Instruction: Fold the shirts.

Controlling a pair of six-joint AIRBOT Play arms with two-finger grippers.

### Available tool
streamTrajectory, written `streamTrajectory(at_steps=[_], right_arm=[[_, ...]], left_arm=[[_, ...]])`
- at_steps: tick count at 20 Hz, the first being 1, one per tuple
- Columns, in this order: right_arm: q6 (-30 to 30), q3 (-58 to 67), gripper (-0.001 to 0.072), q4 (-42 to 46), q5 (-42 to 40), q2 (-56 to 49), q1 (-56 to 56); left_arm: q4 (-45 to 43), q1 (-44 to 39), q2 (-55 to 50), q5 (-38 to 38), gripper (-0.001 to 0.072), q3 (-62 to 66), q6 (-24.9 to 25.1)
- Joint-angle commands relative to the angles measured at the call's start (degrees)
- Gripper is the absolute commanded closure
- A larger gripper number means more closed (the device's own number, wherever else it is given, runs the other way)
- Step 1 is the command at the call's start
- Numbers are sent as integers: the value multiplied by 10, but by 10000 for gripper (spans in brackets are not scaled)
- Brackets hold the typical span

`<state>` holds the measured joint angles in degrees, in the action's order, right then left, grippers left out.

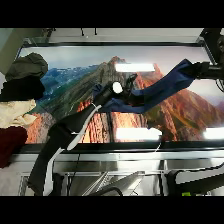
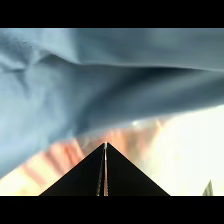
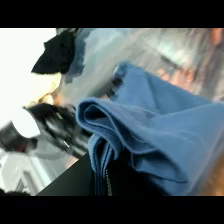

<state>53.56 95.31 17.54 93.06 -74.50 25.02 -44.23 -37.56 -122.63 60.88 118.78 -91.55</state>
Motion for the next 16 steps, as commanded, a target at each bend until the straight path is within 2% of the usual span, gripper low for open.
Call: streamTrajectory(at_steps=[1,5,10,12,13,14,16], right_arm=[[5,1,689,21,-45,-7,-79],[5,0,689,46,-161,-45,-238],[2,0,689,51,-363,-147,-436],[-50,1,677,6,-463,-196,-506],[-73,1,434,-10,-498,-212,-530],[-73,1,132,-11,-520,-222,-545],[-69,1,111,-12,-516,-215,-538]], left_arm=[[7,86,108,122,693,-31,46],[7,247,241,203,693,-11,45],[8,412,358,196,692,-54,45],[8,453,389,191,692,-91,48],[9,469,401,189,692,-108,50],[9,481,410,188,692,-122,52],[9,496,415,193,692,-139,52]])
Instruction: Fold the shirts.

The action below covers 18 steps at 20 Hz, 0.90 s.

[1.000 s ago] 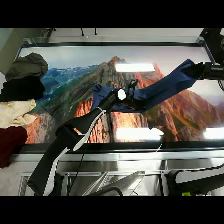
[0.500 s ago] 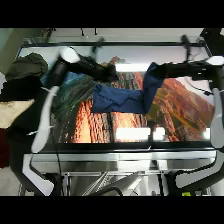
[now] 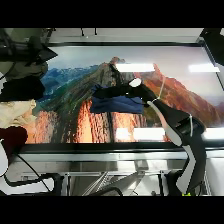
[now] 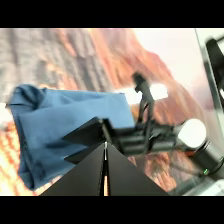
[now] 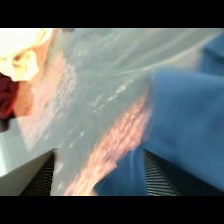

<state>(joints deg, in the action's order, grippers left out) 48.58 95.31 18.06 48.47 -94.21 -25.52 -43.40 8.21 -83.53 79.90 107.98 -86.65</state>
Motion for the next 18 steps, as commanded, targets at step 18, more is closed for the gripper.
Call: streamTrajectory(at_steps=[18], right_arm=[[226,-62,28,307,231,62,312]], left_arm=[[-1,11,23,10,692,-31,7]])
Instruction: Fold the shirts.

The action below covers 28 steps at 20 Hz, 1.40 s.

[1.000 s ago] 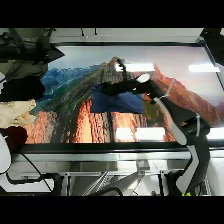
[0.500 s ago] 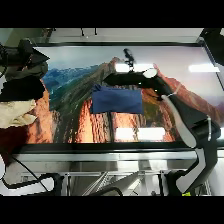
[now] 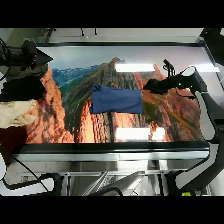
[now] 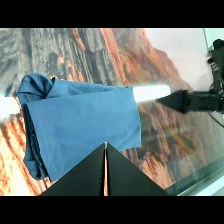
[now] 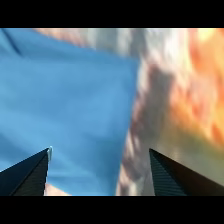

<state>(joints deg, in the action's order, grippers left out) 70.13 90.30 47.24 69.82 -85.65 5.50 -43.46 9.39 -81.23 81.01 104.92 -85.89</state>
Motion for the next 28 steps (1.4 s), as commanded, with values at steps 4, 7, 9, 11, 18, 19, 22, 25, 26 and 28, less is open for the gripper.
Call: streamTrajectory(at_steps=[4,7,9,11,18,19,22,25,26,28], right_arm=[[10,-12,28,14,-10,-61,-52],[10,-11,34,12,-23,-69,-72],[-13,-11,311,-13,-23,-65,-73],[-38,-11,626,-40,-23,-56,-69],[77,-10,692,10,-68,42,80],[110,-11,692,33,-66,55,127],[127,-43,691,58,-20,91,283],[124,-139,691,57,-26,153,433],[124,-181,691,57,-36,182,482],[122,-269,690,60,-38,239,560]], left_arm=[[-1,-1,0,0,692,0,0],[0,-1,0,0,692,0,0],[-1,-1,0,1,692,0,0],[-1,-2,0,1,692,0,0],[0,-2,0,1,692,0,0],[0,-2,0,1,692,0,0],[-1,-2,0,6,692,0,0],[-1,-2,0,14,692,0,10],[-1,-2,0,15,692,0,10],[0,-2,0,15,692,0,11]])
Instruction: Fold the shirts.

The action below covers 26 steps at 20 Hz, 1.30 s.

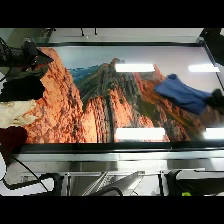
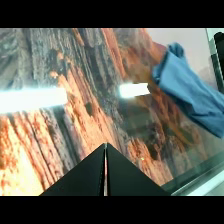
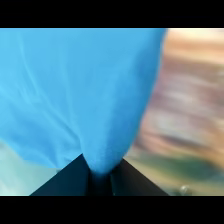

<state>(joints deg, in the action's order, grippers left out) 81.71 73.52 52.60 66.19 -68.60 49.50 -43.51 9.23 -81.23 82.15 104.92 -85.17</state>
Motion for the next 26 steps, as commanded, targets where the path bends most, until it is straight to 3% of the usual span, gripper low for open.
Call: streamTrajectory(at_steps=[1,5,10,12,14,15,16,17,23,24,26], right_arm=[[5,-143,690,11,8,91,147],[-32,-268,690,60,2,136,164],[-44,-274,682,63,9,160,164],[-35,-274,588,72,22,170,164],[-10,-274,546,96,29,172,164],[0,-274,332,110,31,173,164],[2,-274,40,120,33,173,164],[2,-274,-6,122,35,173,164],[30,-178,16,101,94,173,162],[30,-149,113,63,108,173,159],[-17,-104,613,-73,126,176,143]], left_arm=[[0,-1,0,4,692,0,7],[0,-1,0,2,692,0,23],[0,-1,0,4,692,0,27],[0,-1,0,3,692,0,27],[1,-1,0,4,692,0,27],[0,-1,0,5,692,0,27],[0,-1,0,8,692,0,27],[0,-1,0,10,692,0,27],[1,-1,0,2,693,0,28],[1,-1,0,-3,692,0,31],[2,-1,0,-24,692,0,62]])
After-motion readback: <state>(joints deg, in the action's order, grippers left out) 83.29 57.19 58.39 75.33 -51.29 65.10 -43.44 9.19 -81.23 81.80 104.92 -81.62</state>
